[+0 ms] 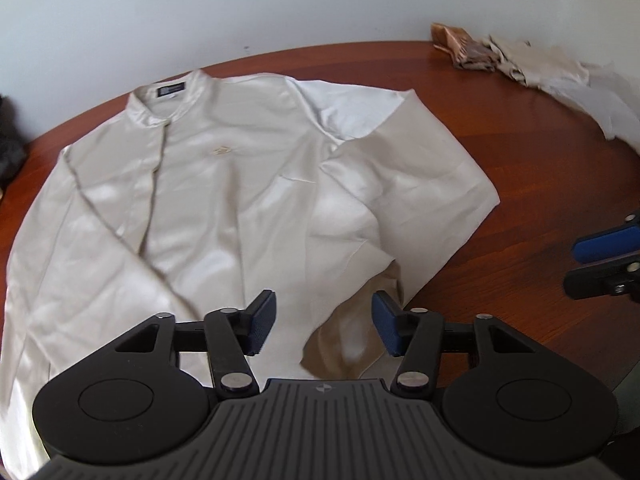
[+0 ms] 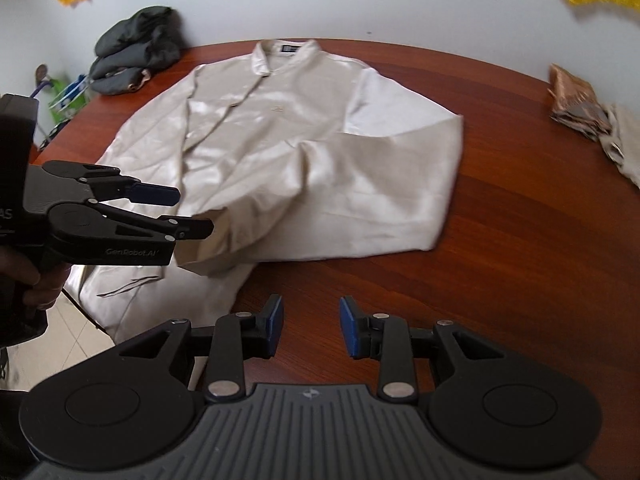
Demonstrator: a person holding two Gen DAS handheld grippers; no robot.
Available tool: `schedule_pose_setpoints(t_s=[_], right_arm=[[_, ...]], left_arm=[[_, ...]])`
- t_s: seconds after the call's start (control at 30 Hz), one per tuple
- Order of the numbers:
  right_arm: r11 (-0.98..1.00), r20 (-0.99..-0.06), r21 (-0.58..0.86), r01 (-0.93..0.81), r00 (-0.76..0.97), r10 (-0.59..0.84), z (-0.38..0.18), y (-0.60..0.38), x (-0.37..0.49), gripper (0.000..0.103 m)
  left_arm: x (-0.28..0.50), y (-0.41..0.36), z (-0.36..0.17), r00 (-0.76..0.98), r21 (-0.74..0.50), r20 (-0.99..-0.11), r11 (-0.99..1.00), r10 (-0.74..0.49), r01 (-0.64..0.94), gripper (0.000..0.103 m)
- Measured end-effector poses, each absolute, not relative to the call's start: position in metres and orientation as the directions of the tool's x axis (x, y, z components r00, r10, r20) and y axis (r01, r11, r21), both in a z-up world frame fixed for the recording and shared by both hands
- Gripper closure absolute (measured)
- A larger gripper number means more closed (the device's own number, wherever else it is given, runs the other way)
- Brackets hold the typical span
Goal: Fold clothes
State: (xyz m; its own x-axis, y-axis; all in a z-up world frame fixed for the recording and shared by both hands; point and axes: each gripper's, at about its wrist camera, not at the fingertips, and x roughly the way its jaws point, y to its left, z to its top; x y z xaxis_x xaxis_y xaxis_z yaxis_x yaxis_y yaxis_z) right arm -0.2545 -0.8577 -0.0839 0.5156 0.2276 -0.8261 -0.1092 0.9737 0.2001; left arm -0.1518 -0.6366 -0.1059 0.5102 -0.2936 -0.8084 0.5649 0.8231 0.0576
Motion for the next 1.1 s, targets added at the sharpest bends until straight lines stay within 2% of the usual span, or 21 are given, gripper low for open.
schedule_pose_setpoints(t_s=[0.2,0.27,0.3,0.33,0.4,0.83,1.1], right_arm=[[0.977,-0.832,0.204,-0.067,0.514,0.209,-0.089,-0.865,-0.260,0.067],[0.977,-0.833,0.204,-0.060,0.513,0.206,-0.089,-0.866,-0.260,0.066],[0.977,-0.834,0.204,-0.056,0.513,0.204,-0.089,-0.866,-0.260,0.066],[0.978,-0.835,0.203,-0.053,0.513,0.201,-0.089,-0.866,-0.260,0.065],[0.978,-0.834,0.202,-0.049,0.515,0.198,-0.088,-0.867,-0.261,0.062],[0.974,-0.831,0.215,-0.067,0.511,0.219,-0.088,-0.854,-0.254,0.062],[0.970,-0.836,0.220,-0.100,0.494,0.240,-0.093,-0.819,-0.240,0.062]], left_arm=[[-0.146,-0.651,-0.110,0.533,0.083,-0.781,0.792,-0.325,0.605,0.053],[-0.146,-0.654,-0.112,0.540,0.084,-0.770,0.786,-0.339,0.613,0.058],[-0.145,-0.655,-0.113,0.542,0.082,-0.766,0.785,-0.345,0.615,0.069],[-0.145,-0.654,-0.113,0.543,0.071,-0.762,0.788,-0.352,0.611,0.084],[-0.144,-0.652,-0.115,0.545,0.050,-0.754,0.795,-0.367,0.605,0.098],[-0.157,-0.573,-0.059,0.659,-0.218,-0.588,0.877,-0.468,0.428,0.100],[-0.156,-0.513,-0.036,0.707,-0.321,-0.544,0.890,-0.453,0.324,0.100]])
